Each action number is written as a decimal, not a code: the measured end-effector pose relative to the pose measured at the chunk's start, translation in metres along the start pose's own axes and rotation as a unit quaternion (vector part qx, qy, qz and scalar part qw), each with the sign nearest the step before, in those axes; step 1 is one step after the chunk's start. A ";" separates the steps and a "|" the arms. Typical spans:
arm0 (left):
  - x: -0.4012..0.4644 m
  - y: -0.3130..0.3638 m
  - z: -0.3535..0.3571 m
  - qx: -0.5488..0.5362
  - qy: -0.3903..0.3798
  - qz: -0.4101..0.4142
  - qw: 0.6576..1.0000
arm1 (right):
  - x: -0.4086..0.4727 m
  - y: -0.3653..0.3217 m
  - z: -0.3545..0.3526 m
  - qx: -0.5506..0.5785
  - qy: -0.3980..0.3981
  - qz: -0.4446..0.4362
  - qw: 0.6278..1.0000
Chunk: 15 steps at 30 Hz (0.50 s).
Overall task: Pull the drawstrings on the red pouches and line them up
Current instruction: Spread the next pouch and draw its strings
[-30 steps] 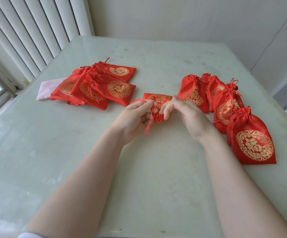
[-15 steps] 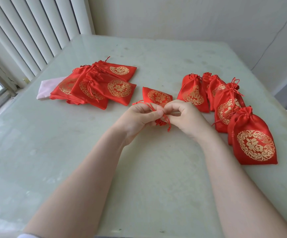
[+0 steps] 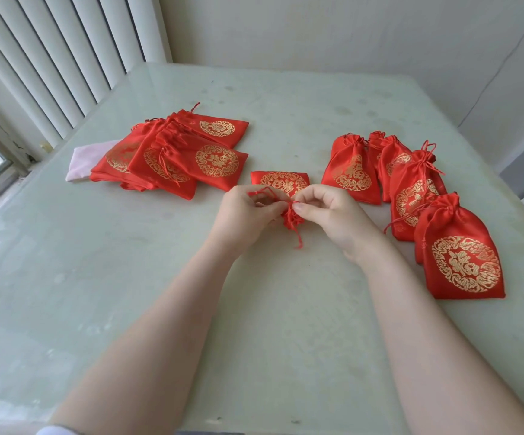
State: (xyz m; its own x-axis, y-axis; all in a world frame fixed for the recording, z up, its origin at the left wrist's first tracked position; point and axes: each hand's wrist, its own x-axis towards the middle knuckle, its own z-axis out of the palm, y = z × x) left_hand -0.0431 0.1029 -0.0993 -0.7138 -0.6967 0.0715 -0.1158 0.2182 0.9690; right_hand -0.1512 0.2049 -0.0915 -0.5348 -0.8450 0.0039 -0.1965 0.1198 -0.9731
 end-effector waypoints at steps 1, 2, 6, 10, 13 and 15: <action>0.000 0.000 0.000 0.039 0.013 0.017 0.999 | 0.000 -0.001 0.002 -0.002 -0.010 -0.007 1.000; 0.000 0.000 0.001 0.076 0.026 0.031 0.996 | 0.000 -0.001 0.004 -0.006 -0.019 -0.013 1.000; 0.000 0.001 0.001 0.153 0.044 0.045 0.986 | -0.002 -0.002 0.006 -0.001 -0.031 -0.021 0.999; 0.001 -0.001 0.001 0.150 0.045 0.042 0.987 | -0.004 -0.006 0.005 0.006 -0.045 -0.008 0.999; -0.001 -0.001 0.005 0.164 0.044 0.055 0.984 | -0.003 -0.008 0.005 0.022 -0.041 0.026 0.999; -0.001 0.000 0.007 0.159 0.045 0.063 0.984 | -0.002 -0.009 0.005 0.029 -0.028 0.042 0.998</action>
State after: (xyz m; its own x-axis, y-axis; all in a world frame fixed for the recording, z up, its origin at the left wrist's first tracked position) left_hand -0.0467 0.1083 -0.1011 -0.6742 -0.7050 0.2200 -0.2509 0.4989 0.8296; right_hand -0.1438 0.2027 -0.0837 -0.5003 -0.8613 -0.0888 -0.1048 0.1621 -0.9812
